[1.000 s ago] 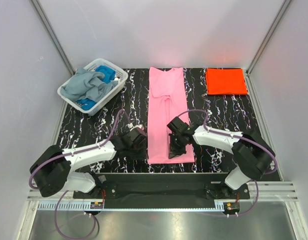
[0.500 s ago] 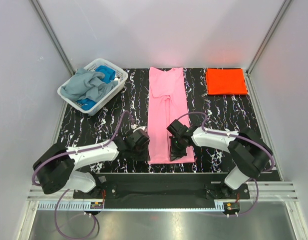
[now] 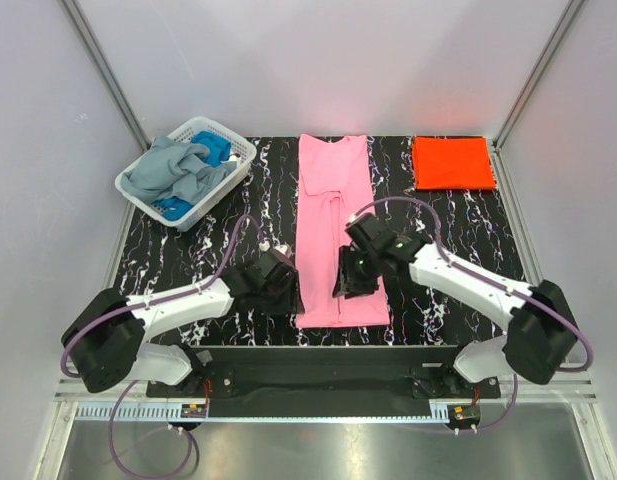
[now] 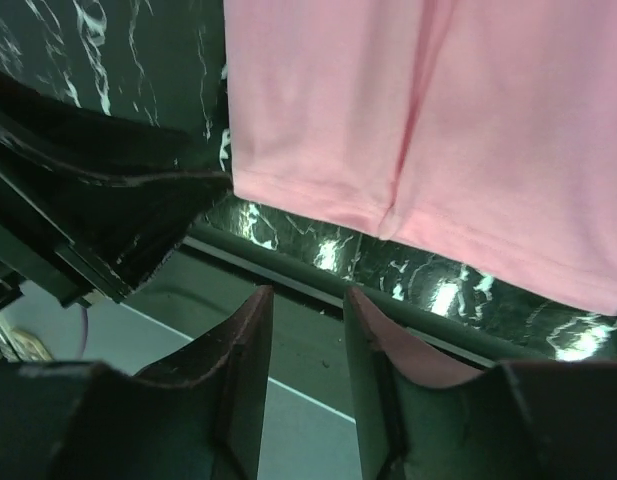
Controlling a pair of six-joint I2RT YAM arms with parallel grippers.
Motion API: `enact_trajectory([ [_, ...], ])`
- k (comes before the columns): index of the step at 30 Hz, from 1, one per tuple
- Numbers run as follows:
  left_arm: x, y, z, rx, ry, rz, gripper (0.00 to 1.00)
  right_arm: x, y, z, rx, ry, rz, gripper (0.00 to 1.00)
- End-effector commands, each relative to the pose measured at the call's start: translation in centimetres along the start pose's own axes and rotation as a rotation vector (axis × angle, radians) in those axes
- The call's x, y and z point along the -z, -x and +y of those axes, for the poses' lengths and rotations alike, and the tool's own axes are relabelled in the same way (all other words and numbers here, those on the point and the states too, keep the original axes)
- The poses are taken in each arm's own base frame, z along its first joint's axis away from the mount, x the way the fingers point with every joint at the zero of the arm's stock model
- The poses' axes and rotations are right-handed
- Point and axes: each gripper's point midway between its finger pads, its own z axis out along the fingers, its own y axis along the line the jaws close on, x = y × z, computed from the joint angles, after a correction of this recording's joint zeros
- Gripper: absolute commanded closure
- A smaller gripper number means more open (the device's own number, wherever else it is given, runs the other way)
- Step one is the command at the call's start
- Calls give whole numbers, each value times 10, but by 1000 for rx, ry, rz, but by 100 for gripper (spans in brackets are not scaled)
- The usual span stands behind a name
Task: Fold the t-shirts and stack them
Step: Fold the tshirt
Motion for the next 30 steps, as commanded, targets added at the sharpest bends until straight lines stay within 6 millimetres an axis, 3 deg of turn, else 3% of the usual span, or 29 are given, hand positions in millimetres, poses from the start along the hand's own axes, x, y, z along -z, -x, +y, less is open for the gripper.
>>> enact_trajectory([
  [1, 4, -3, -16, 2, -132, 5, 48, 25, 14, -30, -52, -46, -37, 57],
  [5, -1, -14, -5, 11, -103, 45, 47, 35, 19, -64, -168, -51, -75, 50],
  [9, -3, -18, 12, -2, -48, 36, 45, 23, 3, -98, -259, -96, -40, 48],
  [11, -5, -20, 12, -7, -51, 43, 45, 16, 2, -108, -309, -80, -19, 47],
  [16, -14, -30, 15, -3, -54, 87, 45, 10, -3, -146, -317, -248, -8, 48],
  [21, -16, -31, 23, -11, -17, 81, 50, -5, -10, -148, -362, -216, 35, 47],
  [25, -17, -31, 26, -20, -4, 84, 63, -13, -20, -153, -378, -218, 68, 47],
  [30, -21, -37, 24, -21, -24, 118, 80, -16, -29, -144, -413, -156, 87, 47],
])
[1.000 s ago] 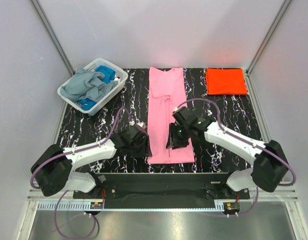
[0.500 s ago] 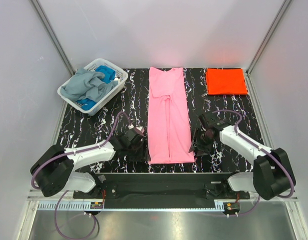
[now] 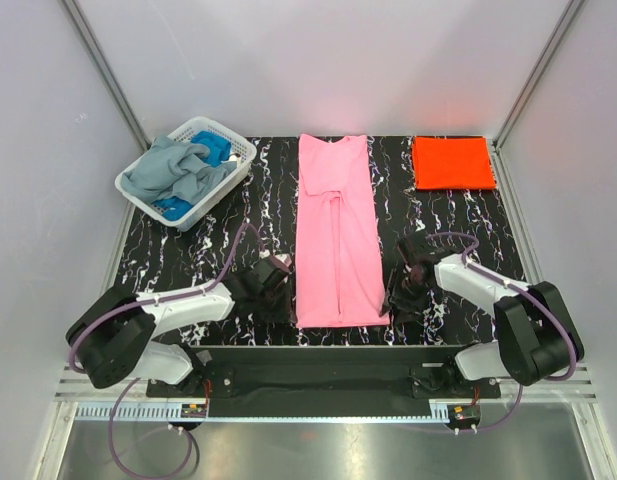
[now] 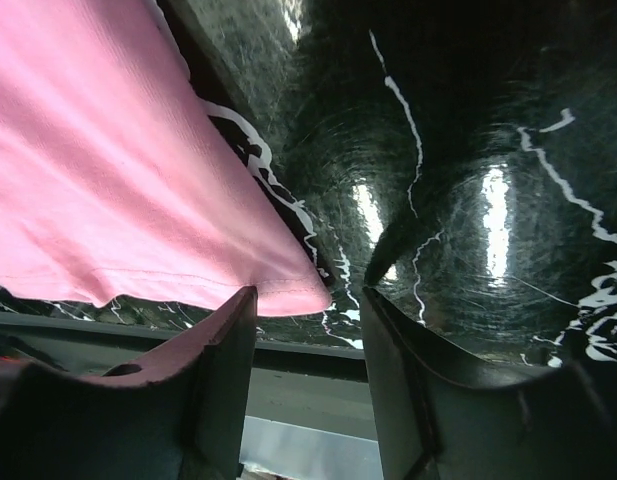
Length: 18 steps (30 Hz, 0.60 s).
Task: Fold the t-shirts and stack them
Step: Fold the tshirt
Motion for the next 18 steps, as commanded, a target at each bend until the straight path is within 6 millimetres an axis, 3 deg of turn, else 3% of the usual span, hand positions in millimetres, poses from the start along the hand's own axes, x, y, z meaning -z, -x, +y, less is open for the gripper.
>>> enact_trajectory([
  [1, -7, -14, 12, -11, 27, 51, 83, -1, -4, 14, -21, 90, 20, 47],
  [5, -4, -13, 16, 1, 51, 45, 99, -7, -11, 16, -37, 134, 41, 56],
  [9, 3, -9, 20, 3, 81, 20, 100, -5, -13, 14, -46, 132, 31, 69],
  [13, 7, -8, 23, 12, 98, 8, 100, 0, -13, 15, -57, 144, 13, 94],
  [18, 8, -12, 20, 17, 77, 24, 100, -6, -23, 13, -50, 132, 22, 100],
])
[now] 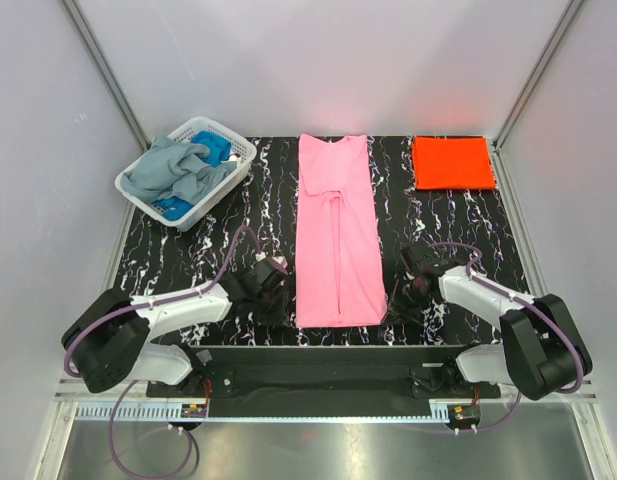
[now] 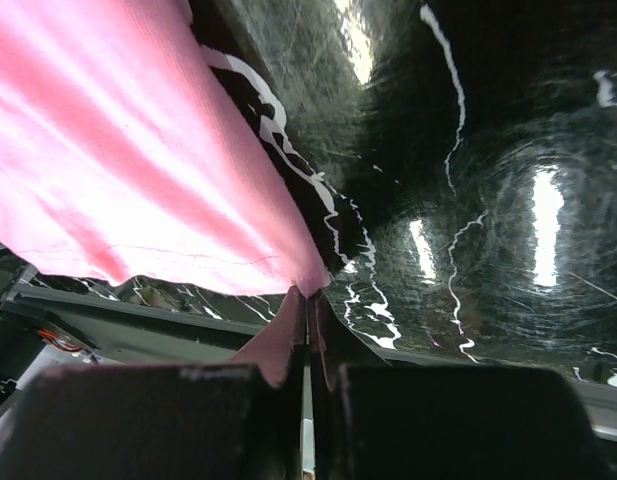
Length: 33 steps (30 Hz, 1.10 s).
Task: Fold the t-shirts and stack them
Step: Fold the tshirt
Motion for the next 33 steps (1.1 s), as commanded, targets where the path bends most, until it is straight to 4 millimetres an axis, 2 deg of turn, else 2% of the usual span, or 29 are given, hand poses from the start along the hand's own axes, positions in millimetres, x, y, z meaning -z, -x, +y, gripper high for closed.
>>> enact_trajectory([
  [1, 1, -6, 11, 9, 37, 11, 100, -3, -7, 3, -2, 14, -2, 100],
  [4, 1, -7, 12, 15, 38, 9, 100, -5, -10, 1, -5, 9, -2, 100],
  [5, 3, -5, 10, 17, 29, 0, 96, -3, -10, 0, -4, 4, -4, 100],
  [6, 4, -4, 9, 16, 20, -6, 83, -1, -7, 1, 3, -6, -21, 100],
  [8, 10, 1, 1, 13, -15, -35, 68, 5, -7, -1, 10, -22, -28, 99],
  [9, 13, 3, -1, 11, -26, -43, 57, 9, -4, 2, 13, -18, -40, 88],
  [13, 17, 6, -7, 20, -63, -70, 50, 17, -2, 7, 20, -14, -48, 65],
  [17, 10, 3, -10, 47, -105, -54, 47, 17, 5, 2, 41, -52, -67, 61],
  [25, -8, -6, -5, 85, -112, -14, 49, 5, 8, -3, 38, -59, -50, 63],
  [29, -13, -10, 1, 92, -94, -4, 56, -1, 4, -5, 18, -47, -41, 64],
  [33, -13, -11, 3, 95, -87, 0, 72, -2, 5, -5, 14, -48, -44, 65],
])
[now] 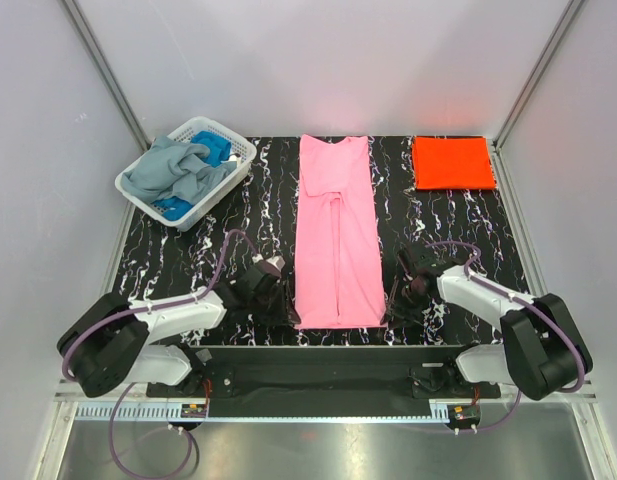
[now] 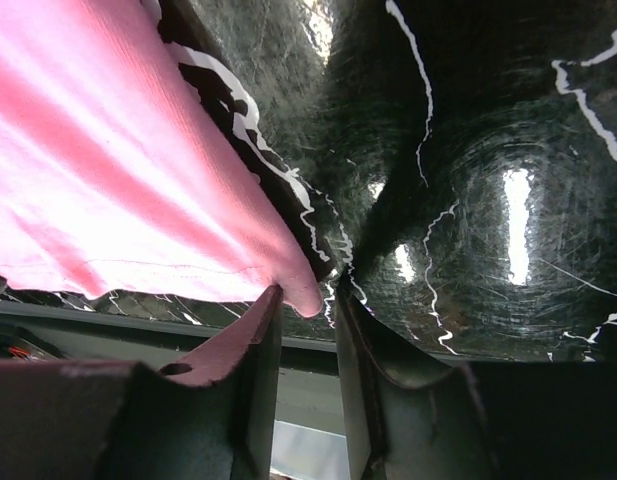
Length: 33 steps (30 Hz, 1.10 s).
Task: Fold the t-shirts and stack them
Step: Fold the tshirt
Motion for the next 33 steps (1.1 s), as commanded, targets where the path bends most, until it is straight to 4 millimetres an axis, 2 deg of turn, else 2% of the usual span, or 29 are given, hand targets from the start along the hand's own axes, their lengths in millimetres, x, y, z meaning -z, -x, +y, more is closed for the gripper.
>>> enact_trajectory([
  [1, -4, -14, 23, 4, 68, 37, 74, -3, 7, 3, -8, 13, -27, 67],
  [6, -4, -11, 11, 1, 16, 34, 92, -5, 5, 2, -19, 20, -25, 79],
  [8, -4, -11, 5, 1, -18, 41, 100, -4, 4, 2, -12, 26, -30, 90],
  [10, -4, -11, 1, 12, -30, 43, 100, -1, 5, 2, -7, 31, -39, 100],
  [16, 2, -15, 8, 35, 9, 54, 100, 7, -1, 5, 5, 66, -52, 100],
  [23, 11, -21, 9, 42, 22, 50, 100, -1, -22, 0, 6, 58, -27, 100],
  [27, 18, -29, 9, 35, 29, 55, 100, 7, -26, 0, 5, 75, -44, 100],
  [32, 24, -29, 7, 42, 16, 30, 100, 16, -29, 5, 13, 110, -57, 100],
  [33, 24, -30, 9, 41, 25, 33, 96, 16, -30, 6, 15, 115, -56, 100],
])
